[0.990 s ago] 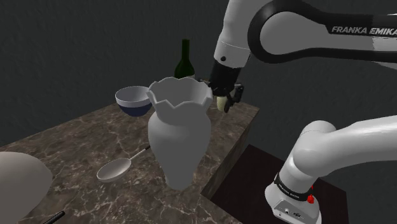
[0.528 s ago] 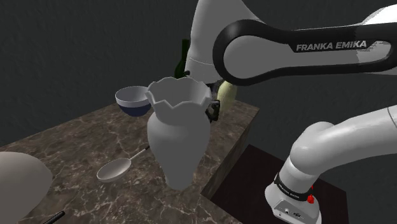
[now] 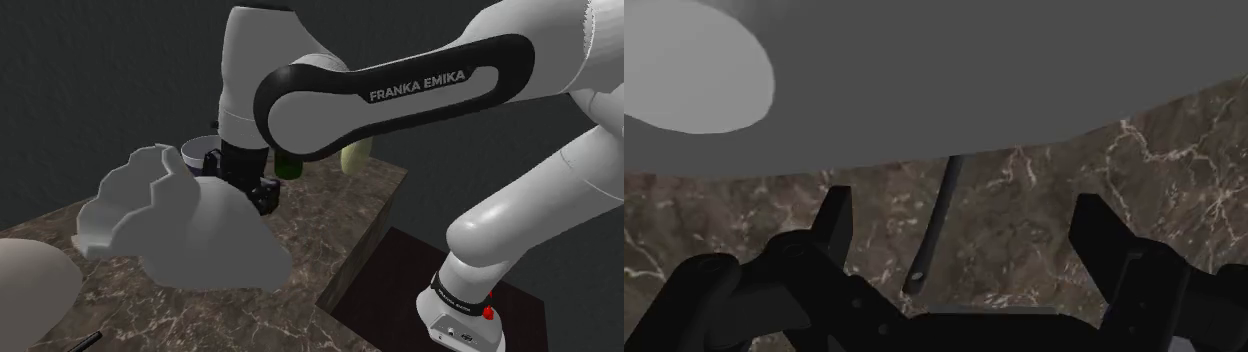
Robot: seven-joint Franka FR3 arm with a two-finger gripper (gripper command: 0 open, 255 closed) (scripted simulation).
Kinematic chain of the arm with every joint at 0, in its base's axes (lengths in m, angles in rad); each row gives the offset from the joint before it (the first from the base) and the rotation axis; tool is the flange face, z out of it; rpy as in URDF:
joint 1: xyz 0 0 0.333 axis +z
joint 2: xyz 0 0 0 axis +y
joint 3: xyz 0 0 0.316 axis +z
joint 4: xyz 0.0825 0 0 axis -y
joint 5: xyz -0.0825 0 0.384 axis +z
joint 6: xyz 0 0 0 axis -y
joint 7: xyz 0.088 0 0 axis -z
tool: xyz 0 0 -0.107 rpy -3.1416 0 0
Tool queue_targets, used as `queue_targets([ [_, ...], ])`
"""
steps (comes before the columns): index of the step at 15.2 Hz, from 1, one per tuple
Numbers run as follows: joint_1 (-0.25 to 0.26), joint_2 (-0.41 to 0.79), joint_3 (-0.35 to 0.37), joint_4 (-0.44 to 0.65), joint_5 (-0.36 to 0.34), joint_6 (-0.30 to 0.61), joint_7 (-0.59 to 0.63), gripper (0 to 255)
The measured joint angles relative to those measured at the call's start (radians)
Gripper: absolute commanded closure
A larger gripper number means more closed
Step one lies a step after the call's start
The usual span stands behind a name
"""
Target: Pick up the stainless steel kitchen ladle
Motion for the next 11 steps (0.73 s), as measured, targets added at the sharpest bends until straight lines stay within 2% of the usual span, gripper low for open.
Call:
queue_targets([
  [1, -0.031, 0.034, 0.044, 0.010, -0.023, -0.022, 0.064, 0],
  [2, -0.084, 0.097, 0.125, 0.039, -0.073, -0.021, 0.147, 0],
  [4, -0.207, 0.277, 0.300, 0.107, -0.249, -0.018, 0.349, 0],
  [6, -0.219, 0.352, 0.335, 0.110, -0.339, -0.003, 0.439, 0],
  [7, -0.216, 0.366, 0.336, 0.100, -0.356, 0.011, 0.456, 0],
  [11, -0.175, 0.451, 0.318, 0.072, -0.459, 0.054, 0.533, 0],
])
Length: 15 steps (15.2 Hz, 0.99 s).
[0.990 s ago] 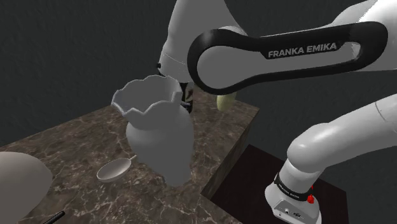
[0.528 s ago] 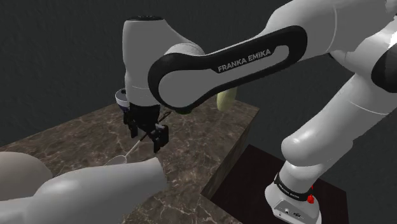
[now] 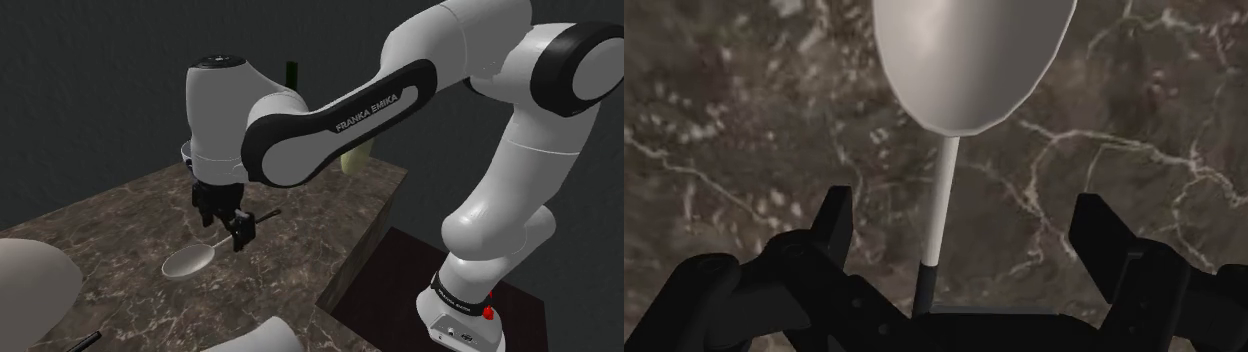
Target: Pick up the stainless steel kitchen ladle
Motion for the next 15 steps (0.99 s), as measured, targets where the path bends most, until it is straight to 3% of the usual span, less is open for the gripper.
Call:
queue_targets([
  [1, 0.006, 0.007, -0.004, -0.006, -0.010, 0.007, 0.007, 0],
  [2, 0.008, 0.011, -0.006, -0.009, -0.014, 0.011, 0.010, 255],
  [12, 0.013, 0.016, -0.010, -0.011, -0.021, 0.016, 0.015, 255],
  [15, -0.010, -0.013, 0.008, 0.004, 0.015, -0.006, -0.010, 255],
])
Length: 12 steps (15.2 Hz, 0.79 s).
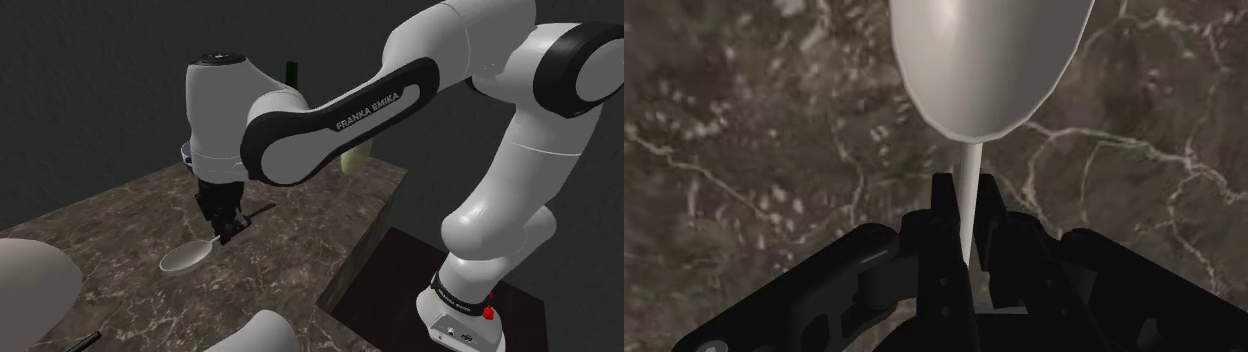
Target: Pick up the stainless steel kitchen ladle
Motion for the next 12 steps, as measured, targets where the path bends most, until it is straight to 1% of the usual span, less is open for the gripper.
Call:
queue_targets([
  [3, -0.025, -0.036, 0.014, 0.027, 0.045, -0.033, -0.034, 255],
  [5, -0.043, -0.076, 0.021, 0.043, 0.092, -0.055, -0.067, 255],
  [9, -0.052, -0.122, 0.012, 0.087, 0.147, -0.107, -0.107, 255],
  [11, -0.052, -0.127, 0.011, 0.110, 0.152, -0.132, -0.111, 255],
  [12, -0.051, -0.146, 0.002, 0.119, 0.173, -0.145, -0.126, 255],
])
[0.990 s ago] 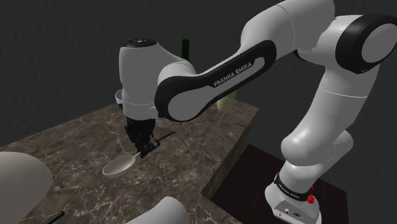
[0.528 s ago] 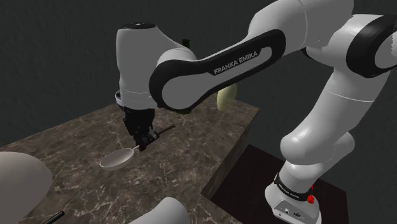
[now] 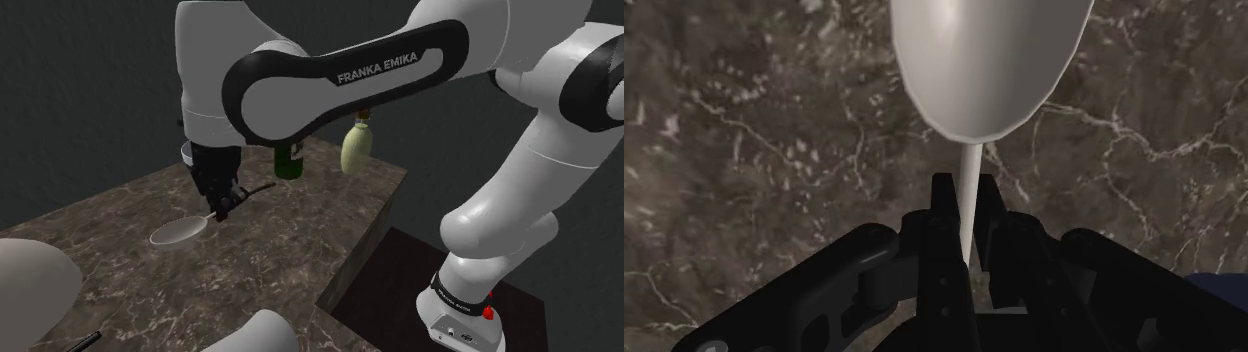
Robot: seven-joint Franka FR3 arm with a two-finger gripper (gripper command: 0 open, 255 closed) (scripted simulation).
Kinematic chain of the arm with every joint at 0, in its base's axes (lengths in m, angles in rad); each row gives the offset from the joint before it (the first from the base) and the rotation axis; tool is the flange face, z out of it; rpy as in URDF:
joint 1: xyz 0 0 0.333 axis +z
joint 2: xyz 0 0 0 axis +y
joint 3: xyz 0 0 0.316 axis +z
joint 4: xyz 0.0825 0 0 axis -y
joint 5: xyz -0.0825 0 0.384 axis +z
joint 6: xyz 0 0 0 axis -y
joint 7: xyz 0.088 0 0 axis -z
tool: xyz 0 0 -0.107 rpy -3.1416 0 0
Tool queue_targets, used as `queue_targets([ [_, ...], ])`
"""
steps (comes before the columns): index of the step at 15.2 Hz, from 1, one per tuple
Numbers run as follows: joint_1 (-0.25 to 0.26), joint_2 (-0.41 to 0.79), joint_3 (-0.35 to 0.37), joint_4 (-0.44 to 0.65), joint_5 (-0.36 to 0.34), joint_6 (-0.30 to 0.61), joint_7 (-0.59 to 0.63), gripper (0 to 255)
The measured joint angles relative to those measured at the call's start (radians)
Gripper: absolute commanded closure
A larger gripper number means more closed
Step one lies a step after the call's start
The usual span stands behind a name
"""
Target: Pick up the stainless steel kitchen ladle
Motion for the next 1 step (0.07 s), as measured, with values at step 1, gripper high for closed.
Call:
queue_targets([
  [1, 0.001, -0.006, -0.004, 0.007, 0.007, -0.008, -0.005, 255],
])
